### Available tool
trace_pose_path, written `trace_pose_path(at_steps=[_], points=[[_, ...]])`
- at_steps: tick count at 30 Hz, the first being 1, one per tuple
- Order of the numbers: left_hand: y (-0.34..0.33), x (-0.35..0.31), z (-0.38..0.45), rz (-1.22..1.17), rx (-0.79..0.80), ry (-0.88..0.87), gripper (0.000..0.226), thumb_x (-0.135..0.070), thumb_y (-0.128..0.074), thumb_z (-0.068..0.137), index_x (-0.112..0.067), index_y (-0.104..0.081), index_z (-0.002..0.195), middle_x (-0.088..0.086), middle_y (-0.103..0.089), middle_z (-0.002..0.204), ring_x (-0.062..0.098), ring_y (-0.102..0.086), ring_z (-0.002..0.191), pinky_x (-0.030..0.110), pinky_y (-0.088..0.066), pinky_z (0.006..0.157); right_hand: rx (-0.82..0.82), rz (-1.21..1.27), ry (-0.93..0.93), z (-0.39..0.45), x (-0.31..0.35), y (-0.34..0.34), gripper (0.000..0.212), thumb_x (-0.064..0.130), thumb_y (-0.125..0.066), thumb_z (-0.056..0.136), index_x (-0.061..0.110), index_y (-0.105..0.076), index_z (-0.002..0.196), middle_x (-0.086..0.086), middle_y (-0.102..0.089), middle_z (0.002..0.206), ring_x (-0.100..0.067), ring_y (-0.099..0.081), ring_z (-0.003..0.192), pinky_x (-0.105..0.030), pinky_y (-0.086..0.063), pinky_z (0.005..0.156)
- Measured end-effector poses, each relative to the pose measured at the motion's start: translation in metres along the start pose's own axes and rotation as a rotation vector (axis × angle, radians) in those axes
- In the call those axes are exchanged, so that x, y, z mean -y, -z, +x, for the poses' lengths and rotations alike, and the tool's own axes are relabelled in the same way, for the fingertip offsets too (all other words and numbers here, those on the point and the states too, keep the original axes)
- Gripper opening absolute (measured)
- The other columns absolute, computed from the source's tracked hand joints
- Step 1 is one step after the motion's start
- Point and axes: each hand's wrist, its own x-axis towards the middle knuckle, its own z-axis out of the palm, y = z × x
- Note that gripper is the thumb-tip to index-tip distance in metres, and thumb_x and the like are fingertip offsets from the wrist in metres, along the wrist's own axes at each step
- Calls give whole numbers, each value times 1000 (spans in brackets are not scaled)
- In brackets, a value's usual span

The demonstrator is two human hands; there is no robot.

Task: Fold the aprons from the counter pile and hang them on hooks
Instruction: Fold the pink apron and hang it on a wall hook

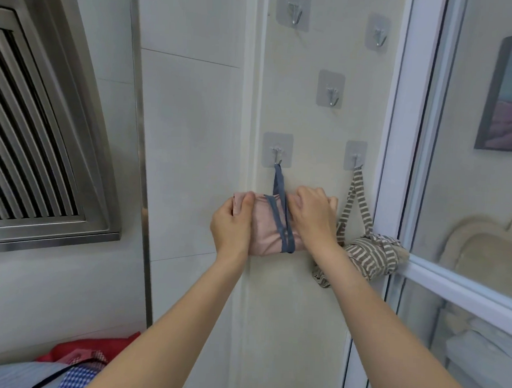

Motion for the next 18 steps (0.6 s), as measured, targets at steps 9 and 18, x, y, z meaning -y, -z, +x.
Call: trace_pose_path(at_steps=[9,18], points=[[5,8,1,-133,-100,29,34,-33,-54,94,-9,-48,70,4,-46,68,12,-43,66,28,-36,60,-64,781,-274,-19,-10,-1,27,38,-54,92,12,-48,99,6,-55,85,-10,-52,78,-19,-41,65],[-4,-6,1,-178,-146,34,52,-35,-50,96,-20,-21,56,-9,-21,51,7,-23,49,27,-22,50,-293,803,-511,-10,-5,-6,50,40,-52,94,20,-32,53,4,-33,51,-9,-30,52,-29,-24,53]])
